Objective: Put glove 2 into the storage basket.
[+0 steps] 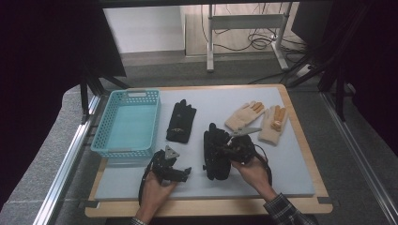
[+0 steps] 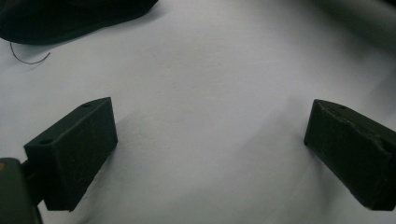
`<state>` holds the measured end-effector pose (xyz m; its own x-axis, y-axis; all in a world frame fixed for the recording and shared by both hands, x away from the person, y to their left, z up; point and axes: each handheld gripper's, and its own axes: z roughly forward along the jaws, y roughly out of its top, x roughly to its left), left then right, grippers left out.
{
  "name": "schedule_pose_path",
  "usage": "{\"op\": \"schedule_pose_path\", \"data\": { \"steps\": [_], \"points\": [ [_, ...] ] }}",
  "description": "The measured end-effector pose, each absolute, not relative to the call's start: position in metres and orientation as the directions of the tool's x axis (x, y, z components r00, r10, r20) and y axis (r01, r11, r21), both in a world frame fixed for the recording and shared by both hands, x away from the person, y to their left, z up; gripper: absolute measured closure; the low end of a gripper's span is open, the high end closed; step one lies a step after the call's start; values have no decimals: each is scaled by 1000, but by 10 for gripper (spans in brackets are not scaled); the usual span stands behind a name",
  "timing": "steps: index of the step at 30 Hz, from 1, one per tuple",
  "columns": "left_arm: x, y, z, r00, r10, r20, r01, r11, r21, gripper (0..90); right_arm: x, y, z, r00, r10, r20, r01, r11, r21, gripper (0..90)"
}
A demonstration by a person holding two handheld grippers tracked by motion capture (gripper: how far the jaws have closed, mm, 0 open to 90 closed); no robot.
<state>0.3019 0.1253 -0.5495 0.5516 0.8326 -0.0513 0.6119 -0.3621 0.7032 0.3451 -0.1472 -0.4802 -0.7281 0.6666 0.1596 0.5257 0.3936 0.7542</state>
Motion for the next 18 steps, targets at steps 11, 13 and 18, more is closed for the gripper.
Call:
{"op": "schedule_pose_path", "data": {
  "steps": [11, 13, 18],
  "points": [
    [302, 126, -549, 556, 830, -47, 611, -370, 700, 29, 338, -160, -492, -718, 688, 103, 507, 415, 756, 507],
    [302, 126, -549, 555, 830, -47, 612, -370, 700, 29, 342, -169, -490, -716, 691, 104, 507, 411, 758, 506],
    [302, 126, -549, 558, 829, -46, 612, -373, 698, 29, 345, -176, -491, -721, 684, 113, 509, 413, 755, 538]
  ]
}}
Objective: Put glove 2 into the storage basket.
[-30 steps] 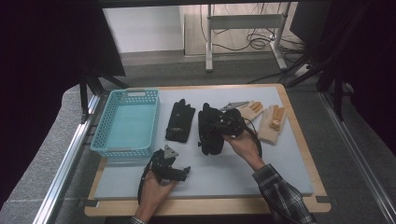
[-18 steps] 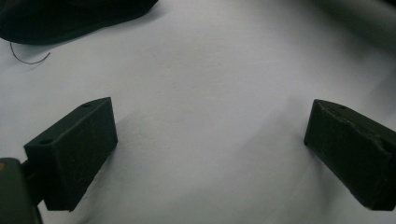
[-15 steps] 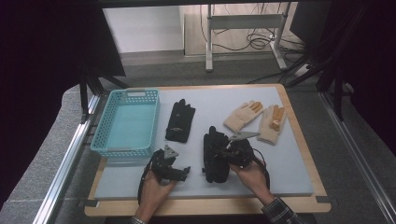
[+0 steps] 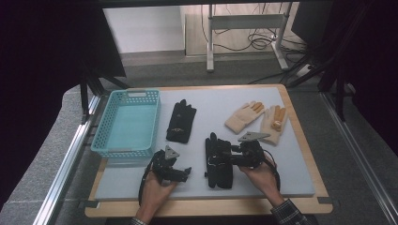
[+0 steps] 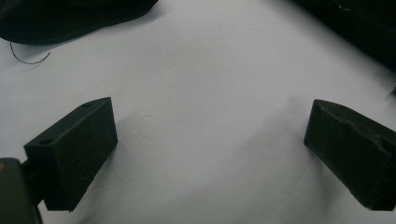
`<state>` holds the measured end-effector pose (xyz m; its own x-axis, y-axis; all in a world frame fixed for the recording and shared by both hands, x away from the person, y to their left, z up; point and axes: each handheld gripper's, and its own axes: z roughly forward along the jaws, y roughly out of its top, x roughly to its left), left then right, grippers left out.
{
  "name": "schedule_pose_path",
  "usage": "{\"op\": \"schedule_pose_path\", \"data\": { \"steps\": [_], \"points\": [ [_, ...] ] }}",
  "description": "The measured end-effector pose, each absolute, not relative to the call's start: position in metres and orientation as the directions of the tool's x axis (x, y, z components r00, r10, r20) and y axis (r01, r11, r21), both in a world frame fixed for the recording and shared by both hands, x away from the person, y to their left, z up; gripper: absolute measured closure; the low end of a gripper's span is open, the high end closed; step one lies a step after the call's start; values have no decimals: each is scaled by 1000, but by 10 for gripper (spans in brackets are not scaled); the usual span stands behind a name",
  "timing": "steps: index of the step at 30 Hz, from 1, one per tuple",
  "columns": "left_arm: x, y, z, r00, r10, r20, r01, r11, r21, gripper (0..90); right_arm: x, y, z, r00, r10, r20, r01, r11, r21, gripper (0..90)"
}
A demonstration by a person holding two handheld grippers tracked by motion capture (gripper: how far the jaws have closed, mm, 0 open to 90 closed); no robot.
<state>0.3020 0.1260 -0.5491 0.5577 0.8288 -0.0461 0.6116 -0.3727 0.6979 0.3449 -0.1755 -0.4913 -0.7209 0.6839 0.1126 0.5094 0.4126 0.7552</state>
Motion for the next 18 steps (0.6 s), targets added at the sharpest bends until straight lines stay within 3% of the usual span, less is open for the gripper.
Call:
{"op": "schedule_pose_path", "data": {
  "steps": [5, 18],
  "points": [
    [302, 126, -549, 558, 828, -45, 611, -374, 697, 29, 350, -168, -489, -737, 666, 111, 492, 417, 764, 529],
    [302, 126, -549, 560, 828, -43, 610, -376, 697, 29, 395, -135, -478, -754, 651, 85, 467, 441, 766, 384]
  ]
}}
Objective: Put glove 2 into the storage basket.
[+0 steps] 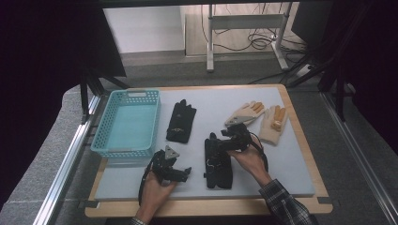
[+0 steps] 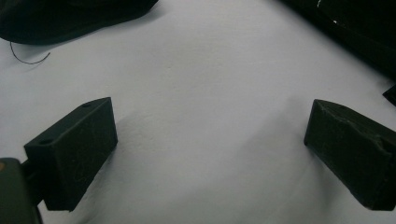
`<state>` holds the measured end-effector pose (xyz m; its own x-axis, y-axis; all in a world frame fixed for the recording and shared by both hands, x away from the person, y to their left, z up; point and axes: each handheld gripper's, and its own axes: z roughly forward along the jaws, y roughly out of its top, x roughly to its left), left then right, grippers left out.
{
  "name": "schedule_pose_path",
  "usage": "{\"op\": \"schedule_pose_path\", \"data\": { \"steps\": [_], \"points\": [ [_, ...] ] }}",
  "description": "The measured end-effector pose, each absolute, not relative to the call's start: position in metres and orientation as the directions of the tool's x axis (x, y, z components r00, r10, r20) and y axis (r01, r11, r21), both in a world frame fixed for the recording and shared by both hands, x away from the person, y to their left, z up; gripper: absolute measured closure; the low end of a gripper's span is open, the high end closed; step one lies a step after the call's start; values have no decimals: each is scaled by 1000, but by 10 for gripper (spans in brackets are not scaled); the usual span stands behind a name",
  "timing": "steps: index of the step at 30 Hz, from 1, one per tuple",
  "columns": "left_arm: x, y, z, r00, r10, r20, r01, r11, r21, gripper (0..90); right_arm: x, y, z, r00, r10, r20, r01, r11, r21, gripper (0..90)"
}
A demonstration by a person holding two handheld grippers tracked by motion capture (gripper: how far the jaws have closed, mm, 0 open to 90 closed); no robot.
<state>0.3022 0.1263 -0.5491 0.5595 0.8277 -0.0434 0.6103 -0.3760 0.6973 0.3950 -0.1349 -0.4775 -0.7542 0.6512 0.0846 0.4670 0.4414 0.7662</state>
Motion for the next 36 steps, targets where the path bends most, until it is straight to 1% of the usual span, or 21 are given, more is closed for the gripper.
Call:
{"op": "schedule_pose_path", "data": {
  "steps": [4, 9, 10, 18, 21, 27, 30, 31, 36],
  "points": [
    [302, 126, -549, 560, 828, -44, 611, -377, 696, 29, 413, -117, -479, -768, 636, 70, 457, 469, 756, 389],
    [302, 126, -549, 560, 828, -44, 611, -376, 696, 29, 434, -95, -483, -792, 607, 68, 452, 508, 733, 484],
    [302, 126, -549, 559, 828, -45, 611, -375, 697, 28, 441, -87, -484, -801, 596, 62, 446, 523, 727, 515],
    [302, 126, -549, 559, 828, -47, 611, -373, 698, 29, 465, -59, -488, -823, 567, 38, 416, 556, 720, 542],
    [302, 126, -549, 559, 828, -45, 611, -375, 697, 29, 475, -46, -492, -828, 560, 38, 411, 559, 720, 536],
    [302, 126, -549, 559, 828, -47, 612, -373, 697, 29, 491, -22, -500, -833, 552, 29, 403, 570, 716, 477],
    [302, 126, -549, 559, 828, -47, 611, -373, 698, 29, 503, -10, -508, -827, 562, 24, 410, 574, 709, 412],
    [302, 126, -549, 559, 828, -47, 611, -373, 698, 29, 503, -10, -508, -827, 562, 24, 410, 574, 709, 412],
    [302, 126, -549, 559, 828, -47, 612, -374, 697, 29, 515, 3, -519, -824, 566, -3, 404, 592, 697, 342]
  ]
}}
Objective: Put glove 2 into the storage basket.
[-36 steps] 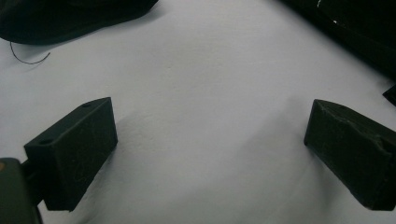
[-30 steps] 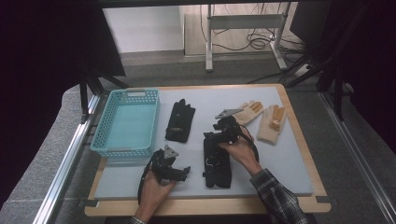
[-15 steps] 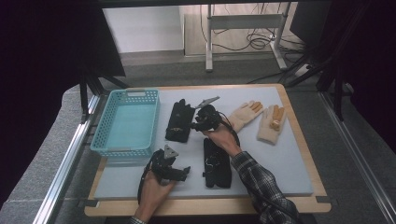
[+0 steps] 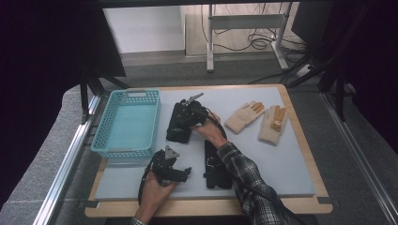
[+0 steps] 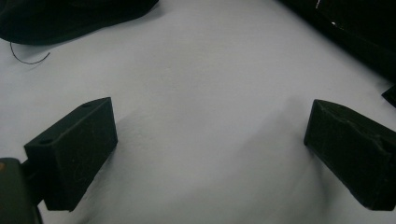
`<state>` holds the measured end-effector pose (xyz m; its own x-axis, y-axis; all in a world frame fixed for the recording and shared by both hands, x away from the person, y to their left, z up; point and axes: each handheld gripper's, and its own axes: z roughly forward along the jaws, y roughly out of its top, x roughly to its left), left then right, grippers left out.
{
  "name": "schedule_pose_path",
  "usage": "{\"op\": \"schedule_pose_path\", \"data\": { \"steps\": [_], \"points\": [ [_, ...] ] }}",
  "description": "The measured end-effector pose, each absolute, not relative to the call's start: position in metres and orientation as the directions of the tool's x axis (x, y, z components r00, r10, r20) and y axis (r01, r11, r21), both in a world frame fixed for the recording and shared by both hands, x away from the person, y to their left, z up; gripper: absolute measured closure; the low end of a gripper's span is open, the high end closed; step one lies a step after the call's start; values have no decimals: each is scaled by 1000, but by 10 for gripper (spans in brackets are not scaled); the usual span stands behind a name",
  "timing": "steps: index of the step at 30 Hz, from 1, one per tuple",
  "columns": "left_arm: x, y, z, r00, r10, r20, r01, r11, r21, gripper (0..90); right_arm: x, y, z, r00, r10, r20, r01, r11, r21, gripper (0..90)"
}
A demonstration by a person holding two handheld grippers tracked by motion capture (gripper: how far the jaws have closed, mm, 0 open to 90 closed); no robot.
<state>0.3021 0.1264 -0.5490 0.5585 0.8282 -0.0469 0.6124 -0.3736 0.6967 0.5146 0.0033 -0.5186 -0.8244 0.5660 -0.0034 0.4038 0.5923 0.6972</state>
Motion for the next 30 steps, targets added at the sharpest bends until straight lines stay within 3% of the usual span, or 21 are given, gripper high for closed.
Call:
{"op": "schedule_pose_path", "data": {
  "steps": [5, 9, 12, 17, 30],
  "points": [
    [302, 126, -549, 559, 828, -48, 611, -372, 698, 29, 519, 12, -527, -819, 574, -24, 418, 624, 660, 370],
    [302, 126, -549, 559, 828, -47, 611, -373, 698, 29, 520, 10, -528, -823, 568, 26, 440, 606, 663, 504],
    [302, 126, -549, 559, 828, -47, 611, -373, 698, 29, 518, 10, -525, -815, 580, -2, 436, 616, 656, 668],
    [302, 126, -549, 559, 828, -47, 613, -374, 696, 29, 515, 11, -521, -811, 584, -17, 436, 624, 648, 799],
    [302, 126, -549, 559, 828, -46, 613, -374, 696, 29, 493, -7, -478, -836, 549, 8, 403, 604, 687, 816]
  ]
}}
